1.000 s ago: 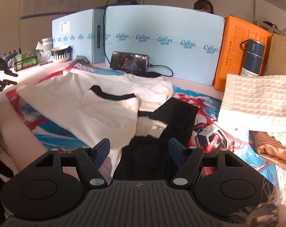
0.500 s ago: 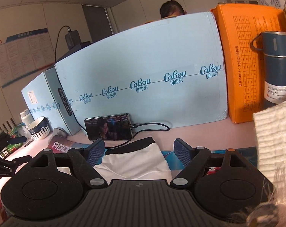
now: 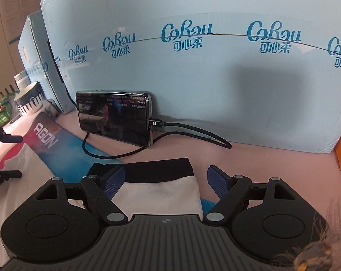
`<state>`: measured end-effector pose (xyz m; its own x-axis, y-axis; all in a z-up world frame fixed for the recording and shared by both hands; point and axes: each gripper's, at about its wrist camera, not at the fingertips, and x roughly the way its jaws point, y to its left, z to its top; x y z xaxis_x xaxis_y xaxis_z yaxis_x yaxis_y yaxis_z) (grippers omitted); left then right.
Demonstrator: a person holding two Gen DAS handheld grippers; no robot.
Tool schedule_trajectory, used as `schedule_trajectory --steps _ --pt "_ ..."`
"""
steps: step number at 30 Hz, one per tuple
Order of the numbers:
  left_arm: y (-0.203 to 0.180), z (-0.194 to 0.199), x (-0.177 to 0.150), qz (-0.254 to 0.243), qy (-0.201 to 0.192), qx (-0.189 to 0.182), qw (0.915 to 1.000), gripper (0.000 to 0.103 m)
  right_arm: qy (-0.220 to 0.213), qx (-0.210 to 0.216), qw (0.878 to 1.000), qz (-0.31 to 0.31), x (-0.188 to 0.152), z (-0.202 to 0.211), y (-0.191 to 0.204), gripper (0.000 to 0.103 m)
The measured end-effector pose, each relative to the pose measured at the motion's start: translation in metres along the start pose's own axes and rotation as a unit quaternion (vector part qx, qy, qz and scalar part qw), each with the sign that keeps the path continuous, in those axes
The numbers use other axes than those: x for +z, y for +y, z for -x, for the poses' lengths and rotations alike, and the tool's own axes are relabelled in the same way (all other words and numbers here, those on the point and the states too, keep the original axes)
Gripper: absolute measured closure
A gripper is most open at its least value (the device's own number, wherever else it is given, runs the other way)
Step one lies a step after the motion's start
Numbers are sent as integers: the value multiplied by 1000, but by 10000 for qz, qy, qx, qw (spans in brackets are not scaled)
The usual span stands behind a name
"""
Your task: Fold clothes
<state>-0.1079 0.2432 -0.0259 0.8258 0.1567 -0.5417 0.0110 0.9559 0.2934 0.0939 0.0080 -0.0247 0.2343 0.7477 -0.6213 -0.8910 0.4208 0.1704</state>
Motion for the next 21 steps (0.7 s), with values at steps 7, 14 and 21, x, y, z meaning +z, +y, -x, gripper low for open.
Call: schedule_trajectory --steps 7,14,21 --pt "-4 0 1 -103 -15 70 9999 18 29 275 9995 172 -1 -16 1 67" --pt "-10 3 8 -161 -244 -113 9995 17 -567 441 9973 138 6 25 15 89" --pt "-40 -26 49 -381 -260 -826 9955 18 -1341 371 9888 548 1 90 59 89"
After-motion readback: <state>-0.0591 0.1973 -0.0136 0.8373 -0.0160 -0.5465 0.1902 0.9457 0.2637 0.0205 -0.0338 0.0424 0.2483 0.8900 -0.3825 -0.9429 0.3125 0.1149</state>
